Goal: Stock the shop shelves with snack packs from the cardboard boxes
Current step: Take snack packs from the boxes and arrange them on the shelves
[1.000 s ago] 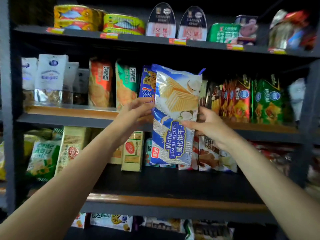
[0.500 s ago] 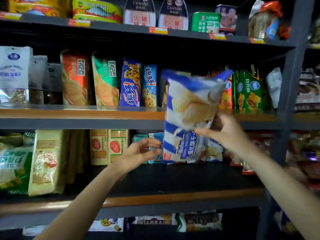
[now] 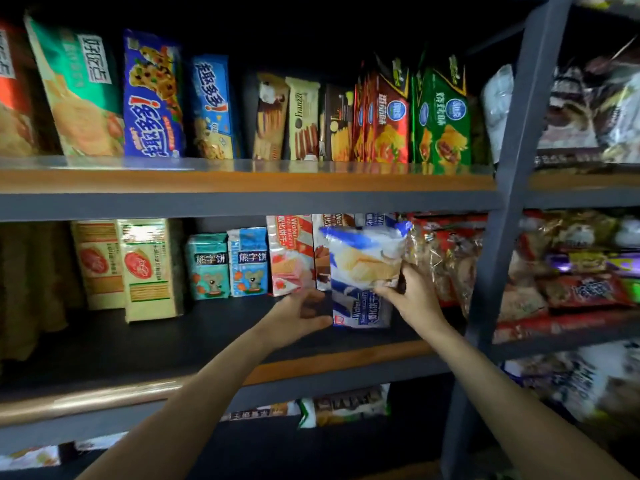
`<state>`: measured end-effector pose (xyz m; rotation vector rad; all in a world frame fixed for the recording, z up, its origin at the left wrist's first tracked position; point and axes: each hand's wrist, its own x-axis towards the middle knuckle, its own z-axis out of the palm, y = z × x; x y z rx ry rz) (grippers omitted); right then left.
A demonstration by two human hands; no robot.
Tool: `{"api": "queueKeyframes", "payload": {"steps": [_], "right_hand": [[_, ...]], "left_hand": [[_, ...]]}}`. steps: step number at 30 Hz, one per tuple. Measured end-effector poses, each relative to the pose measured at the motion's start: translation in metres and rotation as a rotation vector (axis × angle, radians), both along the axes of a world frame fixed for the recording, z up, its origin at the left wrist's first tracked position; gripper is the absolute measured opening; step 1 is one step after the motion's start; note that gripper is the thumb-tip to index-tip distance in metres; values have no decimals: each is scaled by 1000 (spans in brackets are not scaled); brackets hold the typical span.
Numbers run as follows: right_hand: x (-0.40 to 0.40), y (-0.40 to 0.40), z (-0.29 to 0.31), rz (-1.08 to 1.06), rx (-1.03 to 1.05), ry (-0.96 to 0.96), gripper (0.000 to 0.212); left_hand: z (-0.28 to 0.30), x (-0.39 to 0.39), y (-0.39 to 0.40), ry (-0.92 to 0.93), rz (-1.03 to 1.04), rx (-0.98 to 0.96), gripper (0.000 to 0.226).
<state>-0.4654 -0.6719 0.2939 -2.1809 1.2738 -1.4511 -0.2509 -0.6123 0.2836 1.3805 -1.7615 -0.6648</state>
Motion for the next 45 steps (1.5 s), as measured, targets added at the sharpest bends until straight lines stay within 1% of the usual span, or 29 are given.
{"api": "queueKeyframes", "payload": {"steps": [3, 5, 6, 9, 10, 11, 13, 15, 17, 18, 20, 22, 24, 26, 27, 29, 31, 32, 34, 36, 38, 40, 43, 45], "right_hand": [[-13, -54, 7, -74, 165, -41, 26], [-19, -90, 12, -62, 264, -72, 23], [-21, -104, 17, -51, 320, -65, 16], [-19, -141, 30, -40, 529, -32, 13], [-16, -154, 31, -82, 510, -24, 28], [-13, -165, 28, -167, 425, 6, 46], [-6, -169, 15, -291, 178, 71, 66], [-2, -165, -7, -307, -8, 207, 85], [-1, -163, -16, -293, -34, 339, 91], [-1, -166, -16, -290, -8, 364, 90], [-3, -174, -11, -272, 6, 339, 91], [-4, -173, -9, -276, -35, 304, 89], [-4, -163, -12, -323, -38, 332, 85], [2, -144, -17, -353, -60, 310, 82], [7, -133, -19, -347, -107, 277, 82], [25, -106, -23, -273, -210, 216, 80], [53, -72, -27, -137, -278, 183, 74], [71, -51, -28, -65, -305, 175, 72], [114, -7, -33, 79, -363, 139, 67], [160, 44, -45, 244, -374, 114, 61], [203, 98, -63, 402, -352, 134, 57], [246, 159, -93, 572, -307, 211, 57], [298, 238, -147, 710, -222, 409, 60], [331, 283, -176, 792, -121, 574, 59]], "left_hand": [[-1, -28, -47, 23, 14, 35, 43], [-2, -47, -78, 21, 42, 36, 38], [-3, -56, -93, 19, 51, 27, 38], [-8, -76, -131, -12, 76, 28, 44], [-9, -81, -141, -20, 89, 46, 44], [-10, -84, -150, -26, 100, 70, 45], [-11, -90, -163, -23, 118, 109, 47], [-11, -93, -173, -56, 148, 105, 49], [-11, -95, -178, -122, 157, 83, 49], [-12, -96, -180, -170, 158, 65, 50], [-12, -98, -182, -237, 173, 43, 50], [-14, -97, -179, -206, 189, 45, 48], [-14, -89, -169, -157, 212, 9, 45], [-12, -74, -150, -139, 303, -78, 41], [-11, -65, -137, -111, 345, -141, 37], [-9, -44, -102, -23, 413, -270, 29], [-10, -20, -58, 34, 519, -389, 25], [-12, -6, -33, 29, 575, -449, 23], [-20, 26, 19, -19, 654, -541, 27], [-35, 62, 77, -83, 730, -561, 32], [-55, 97, 136, -145, 827, -557, 31], [-89, 134, 204, -162, 949, -472, 29], [-149, 174, 296, -127, 1088, -225, 33], [-190, 198, 355, -127, 1184, -26, 29]]}}
